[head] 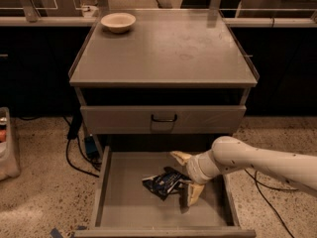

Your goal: Place blue chip bag into middle drawer

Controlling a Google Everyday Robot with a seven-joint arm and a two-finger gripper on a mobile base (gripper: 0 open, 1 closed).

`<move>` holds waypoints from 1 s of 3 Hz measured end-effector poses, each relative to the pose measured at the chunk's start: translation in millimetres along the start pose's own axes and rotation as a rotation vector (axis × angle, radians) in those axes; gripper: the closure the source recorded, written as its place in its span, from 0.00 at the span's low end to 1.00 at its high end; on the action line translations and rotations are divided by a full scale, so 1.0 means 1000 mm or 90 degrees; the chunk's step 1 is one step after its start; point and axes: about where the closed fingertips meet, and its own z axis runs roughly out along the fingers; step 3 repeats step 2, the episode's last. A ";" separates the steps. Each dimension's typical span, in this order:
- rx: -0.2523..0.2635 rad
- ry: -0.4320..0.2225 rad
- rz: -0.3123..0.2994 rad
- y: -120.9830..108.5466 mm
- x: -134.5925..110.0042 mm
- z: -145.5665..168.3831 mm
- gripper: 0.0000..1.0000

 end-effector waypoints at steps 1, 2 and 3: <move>0.012 0.061 0.028 0.018 -0.003 -0.050 0.00; 0.046 0.127 0.079 0.041 -0.008 -0.106 0.00; 0.046 0.127 0.079 0.041 -0.008 -0.106 0.00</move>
Offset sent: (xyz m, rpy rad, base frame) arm -0.1055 -0.1265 0.1378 -0.2069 -0.1036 -0.4298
